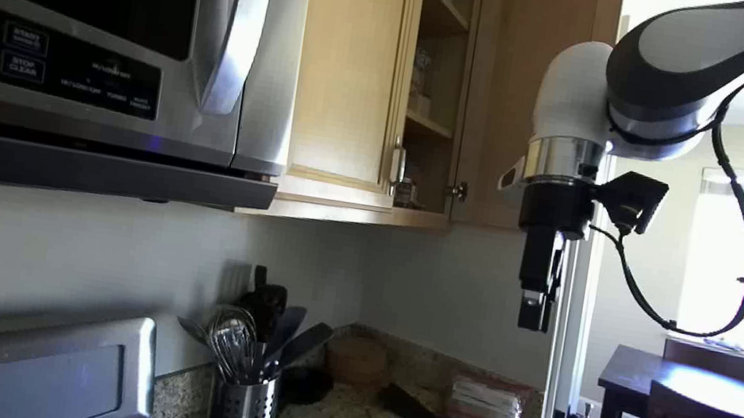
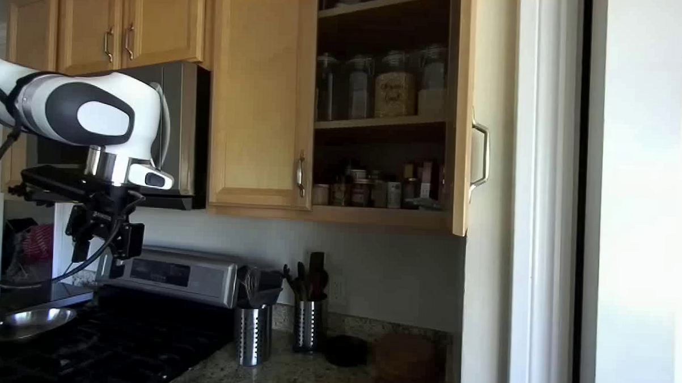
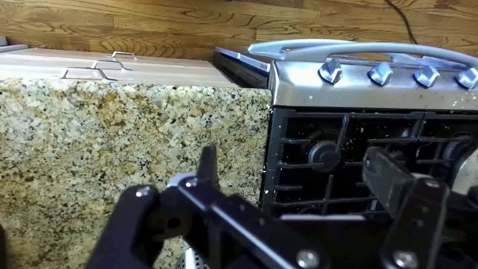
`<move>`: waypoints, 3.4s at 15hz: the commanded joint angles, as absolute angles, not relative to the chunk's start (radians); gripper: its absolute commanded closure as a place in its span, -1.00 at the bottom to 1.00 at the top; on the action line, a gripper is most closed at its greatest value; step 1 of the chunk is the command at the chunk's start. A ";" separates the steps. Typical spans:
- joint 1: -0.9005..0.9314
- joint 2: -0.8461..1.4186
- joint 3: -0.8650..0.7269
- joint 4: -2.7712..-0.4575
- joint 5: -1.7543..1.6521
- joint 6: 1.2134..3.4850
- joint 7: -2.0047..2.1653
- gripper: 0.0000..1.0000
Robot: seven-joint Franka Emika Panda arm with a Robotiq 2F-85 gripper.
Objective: Close the top drawer door on the right
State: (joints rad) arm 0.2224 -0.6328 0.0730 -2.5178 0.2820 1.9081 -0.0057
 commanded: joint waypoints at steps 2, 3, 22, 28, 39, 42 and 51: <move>0.206 -0.633 0.086 -2.515 0.290 1.903 -0.013 -1.00; 0.206 -0.633 0.086 -2.515 0.290 1.903 -0.013 -1.00; 0.163 -0.599 0.079 -2.502 0.247 1.945 -0.015 -1.00; 0.071 -0.675 0.075 -2.486 0.115 1.914 0.026 -1.00; 0.031 -0.643 0.063 -2.444 0.043 1.929 0.029 -1.00; 0.031 -0.643 0.063 -2.444 0.043 1.929 0.029 -1.00; -0.130 -0.601 0.016 -2.432 -0.197 2.148 0.067 -1.00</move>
State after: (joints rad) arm -0.0855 -0.6189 0.0291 -2.4435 -0.1180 2.0970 0.0447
